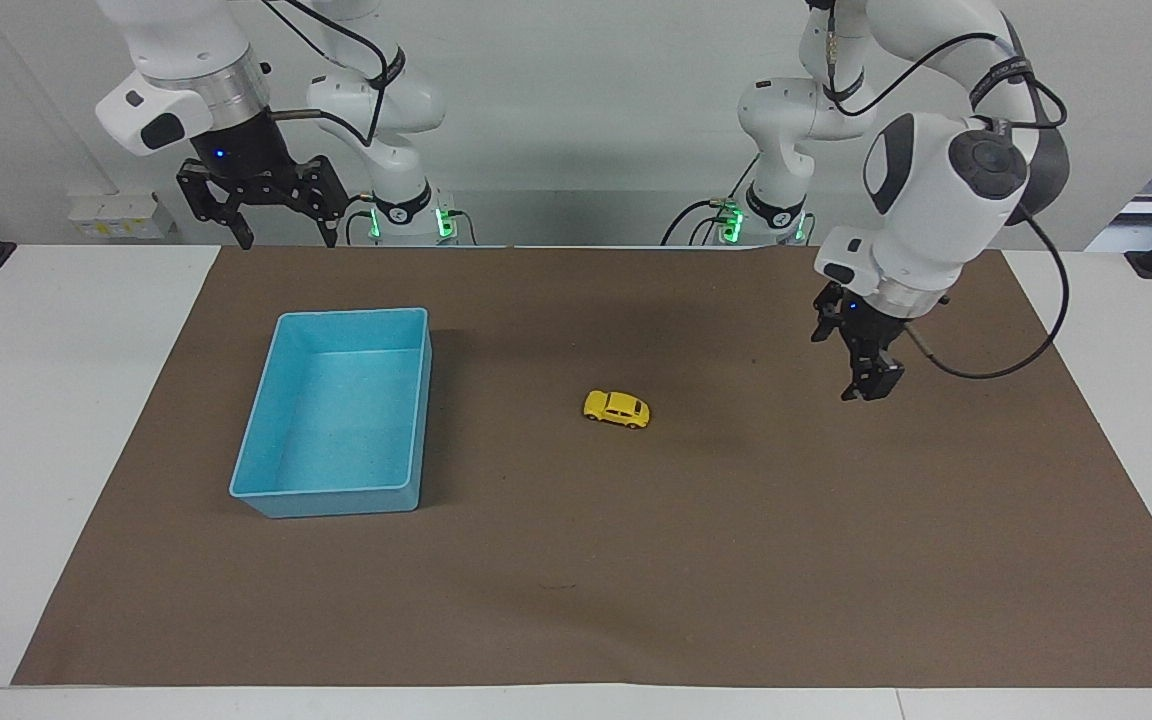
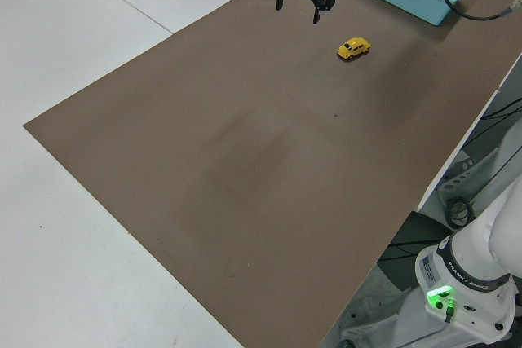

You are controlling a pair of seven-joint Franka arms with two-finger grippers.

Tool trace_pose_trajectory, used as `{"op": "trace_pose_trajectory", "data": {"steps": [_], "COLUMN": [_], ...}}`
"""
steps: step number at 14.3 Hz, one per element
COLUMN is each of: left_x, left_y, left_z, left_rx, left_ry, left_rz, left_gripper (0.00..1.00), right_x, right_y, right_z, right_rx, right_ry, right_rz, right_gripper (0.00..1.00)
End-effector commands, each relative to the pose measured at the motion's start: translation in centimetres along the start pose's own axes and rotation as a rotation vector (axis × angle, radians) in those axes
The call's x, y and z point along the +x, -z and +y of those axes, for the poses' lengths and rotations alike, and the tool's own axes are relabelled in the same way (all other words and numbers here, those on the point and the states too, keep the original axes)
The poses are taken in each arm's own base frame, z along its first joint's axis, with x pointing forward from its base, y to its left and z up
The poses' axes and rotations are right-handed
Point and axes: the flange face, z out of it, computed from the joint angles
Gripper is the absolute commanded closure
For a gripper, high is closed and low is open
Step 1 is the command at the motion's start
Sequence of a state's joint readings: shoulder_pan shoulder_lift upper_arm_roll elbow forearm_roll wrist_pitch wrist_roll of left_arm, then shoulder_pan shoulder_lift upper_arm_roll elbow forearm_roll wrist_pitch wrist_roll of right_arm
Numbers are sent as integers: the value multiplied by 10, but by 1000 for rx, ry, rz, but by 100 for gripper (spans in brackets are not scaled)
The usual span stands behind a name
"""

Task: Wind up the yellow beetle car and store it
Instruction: 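Move the left gripper over the yellow toy car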

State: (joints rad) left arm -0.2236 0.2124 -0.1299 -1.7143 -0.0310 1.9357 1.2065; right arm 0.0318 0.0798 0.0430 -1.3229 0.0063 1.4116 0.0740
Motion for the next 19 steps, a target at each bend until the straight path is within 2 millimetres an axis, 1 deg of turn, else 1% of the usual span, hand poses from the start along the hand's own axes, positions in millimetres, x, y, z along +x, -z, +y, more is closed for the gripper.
{"op": "trace_pose_trajectory", "data": {"steps": [1, 3, 5, 7, 8, 9, 10, 11, 12, 13, 18, 19], "left_x": [35, 67, 88, 94, 110, 115, 124, 140, 148, 152, 160, 166], "left_y": [-25, -49, -70, -97, -104, -116, -128, -144, -160, -170, -172, -171], "left_z": [7, 29, 45, 56, 64, 65, 67, 74, 76, 78, 87, 93], "left_rx": [45, 49, 79, 95, 105, 101, 102, 104, 104, 104, 104, 100], "left_ry": [-67, -127, -159, -120, -137, -130, -105, -85, -54, -35, -41, -52], "left_rz": [20, 23, 38, 49, 58, 59, 65, 73, 74, 64, 33, 28], "left_gripper": [0, 0, 0, 0, 0, 0, 0, 0, 0, 0, 0, 0], "right_x": [-2, -1, -2, -1, -1, -2, -1, -1, -1, -1, -2, -2], "right_y": [4, 3, 4, 3, 3, 4, 3, 3, 3, 3, 4, 4], "right_z": [2, 3, 3, 3, 3, 3, 3, 2, 3, 3, 3, 3], "right_rx": [23, 23, 25, 23, 25, 25, 25, 23, 25, 23, 25, 23], "right_ry": [-23, -25, -24, -25, -25, -24, -24, -23, -24, -25, -24, -25], "right_rz": [9, 8, 9, 8, 8, 9, 8, 8, 8, 8, 9, 9], "right_gripper": [0, 0, 0, 0, 0, 0, 0, 0, 0, 0, 0, 0]}}
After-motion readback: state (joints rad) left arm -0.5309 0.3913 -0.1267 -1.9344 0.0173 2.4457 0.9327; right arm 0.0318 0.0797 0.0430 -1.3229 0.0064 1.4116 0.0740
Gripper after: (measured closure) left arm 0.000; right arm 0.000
